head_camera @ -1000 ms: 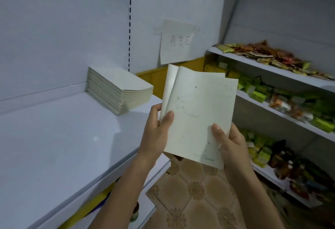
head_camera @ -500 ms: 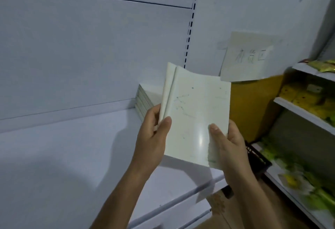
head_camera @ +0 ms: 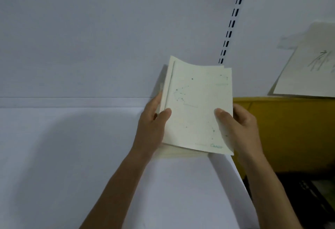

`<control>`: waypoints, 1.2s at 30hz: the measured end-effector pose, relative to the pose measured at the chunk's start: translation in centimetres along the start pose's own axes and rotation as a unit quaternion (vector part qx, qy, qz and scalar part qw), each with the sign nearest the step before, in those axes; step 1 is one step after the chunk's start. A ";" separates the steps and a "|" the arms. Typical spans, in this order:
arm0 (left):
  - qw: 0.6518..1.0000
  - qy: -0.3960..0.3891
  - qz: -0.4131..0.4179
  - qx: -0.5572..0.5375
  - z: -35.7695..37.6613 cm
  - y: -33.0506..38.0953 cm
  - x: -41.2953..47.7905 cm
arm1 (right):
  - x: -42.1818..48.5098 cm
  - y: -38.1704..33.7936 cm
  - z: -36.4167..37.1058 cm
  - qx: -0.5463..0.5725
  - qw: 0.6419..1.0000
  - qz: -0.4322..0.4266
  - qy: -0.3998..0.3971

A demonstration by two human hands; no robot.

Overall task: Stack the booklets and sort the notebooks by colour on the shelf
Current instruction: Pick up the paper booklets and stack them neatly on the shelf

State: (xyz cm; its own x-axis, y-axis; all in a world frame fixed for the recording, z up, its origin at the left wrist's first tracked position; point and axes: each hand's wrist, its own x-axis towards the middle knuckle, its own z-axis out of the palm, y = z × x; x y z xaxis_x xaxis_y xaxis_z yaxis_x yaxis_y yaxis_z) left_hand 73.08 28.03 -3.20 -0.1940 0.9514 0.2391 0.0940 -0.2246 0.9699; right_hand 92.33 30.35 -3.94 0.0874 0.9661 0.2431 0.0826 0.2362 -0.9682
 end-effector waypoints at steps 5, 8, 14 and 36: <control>0.995 0.049 -0.080 -0.017 0.7 -1.5 -0.1 | 2.2 1.5 -0.3 -0.014 0.998 0.008 -0.052; 0.992 0.062 -0.105 -0.045 0.9 -2.0 -0.6 | 2.5 2.6 0.1 0.026 0.998 0.033 -0.051; 0.984 0.089 -0.128 -0.091 1.4 -2.5 -0.1 | 3.2 4.0 0.7 0.063 0.990 0.108 -0.061; 0.977 0.155 0.123 0.080 2.8 -5.5 -1.0 | 5.8 5.5 2.0 0.303 0.911 0.238 -0.149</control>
State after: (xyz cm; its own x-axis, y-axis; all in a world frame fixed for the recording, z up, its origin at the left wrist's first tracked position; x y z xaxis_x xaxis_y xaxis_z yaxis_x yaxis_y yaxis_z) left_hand 75.52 28.88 -8.88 -0.4311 0.7576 0.4900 0.3208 -0.3789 0.8681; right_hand 91.32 37.45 -7.96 -0.3114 0.9381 -0.1519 -0.4653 -0.2899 -0.8364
